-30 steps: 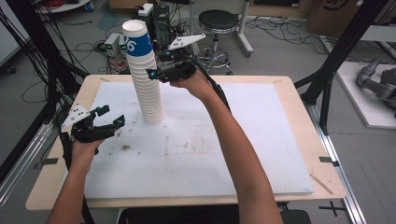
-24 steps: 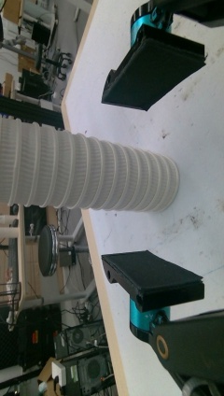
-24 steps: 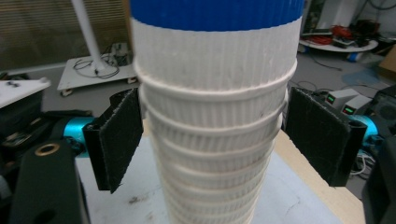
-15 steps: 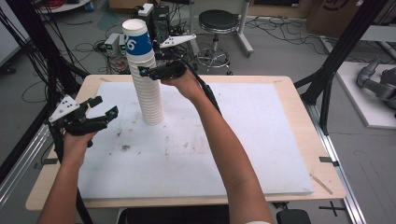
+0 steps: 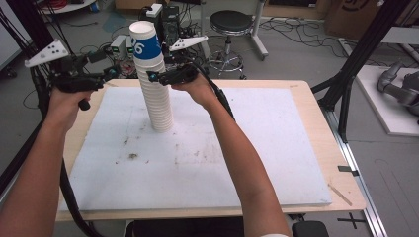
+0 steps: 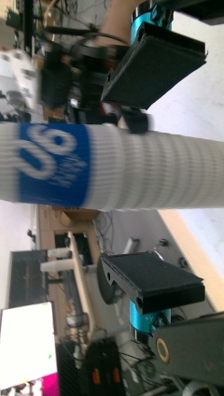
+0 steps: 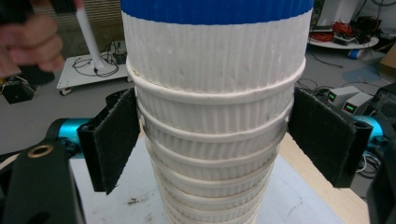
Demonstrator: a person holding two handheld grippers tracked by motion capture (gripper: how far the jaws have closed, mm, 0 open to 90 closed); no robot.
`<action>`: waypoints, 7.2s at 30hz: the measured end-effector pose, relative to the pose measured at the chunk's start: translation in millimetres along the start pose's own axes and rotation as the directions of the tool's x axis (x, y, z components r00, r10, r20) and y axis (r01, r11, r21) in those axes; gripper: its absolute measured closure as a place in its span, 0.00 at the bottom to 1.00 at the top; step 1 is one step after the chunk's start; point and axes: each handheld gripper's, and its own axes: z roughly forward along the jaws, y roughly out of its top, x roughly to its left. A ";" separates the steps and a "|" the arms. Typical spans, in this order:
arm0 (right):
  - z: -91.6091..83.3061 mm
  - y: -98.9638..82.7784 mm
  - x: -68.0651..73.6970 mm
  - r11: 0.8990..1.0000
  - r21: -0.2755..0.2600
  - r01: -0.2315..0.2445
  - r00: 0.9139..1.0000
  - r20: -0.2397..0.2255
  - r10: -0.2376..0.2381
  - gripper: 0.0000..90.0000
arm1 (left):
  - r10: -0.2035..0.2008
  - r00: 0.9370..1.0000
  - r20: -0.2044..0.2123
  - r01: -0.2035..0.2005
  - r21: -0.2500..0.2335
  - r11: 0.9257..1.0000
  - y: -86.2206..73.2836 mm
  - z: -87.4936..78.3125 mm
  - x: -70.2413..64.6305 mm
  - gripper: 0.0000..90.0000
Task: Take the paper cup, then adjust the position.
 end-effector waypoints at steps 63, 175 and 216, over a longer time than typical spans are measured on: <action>-94.2 -21.0 -5.2 0.998 0.055 -0.006 0.996 0.092 0.001 0.19 | 0.071 0.994 0.084 -0.064 -0.088 0.994 130.1 66.7 -78.0 0.31; -187.4 -169.9 50.7 0.984 0.130 0.124 0.992 -0.013 -0.124 0.38 | 0.061 0.900 0.431 -0.164 0.205 0.965 -75.9 144.7 -197.0 0.21; -198.6 -174.4 49.1 0.998 0.024 0.064 0.995 -0.083 -0.062 0.21 | -0.039 0.817 0.575 -0.114 0.227 0.967 -88.4 142.4 -187.6 0.37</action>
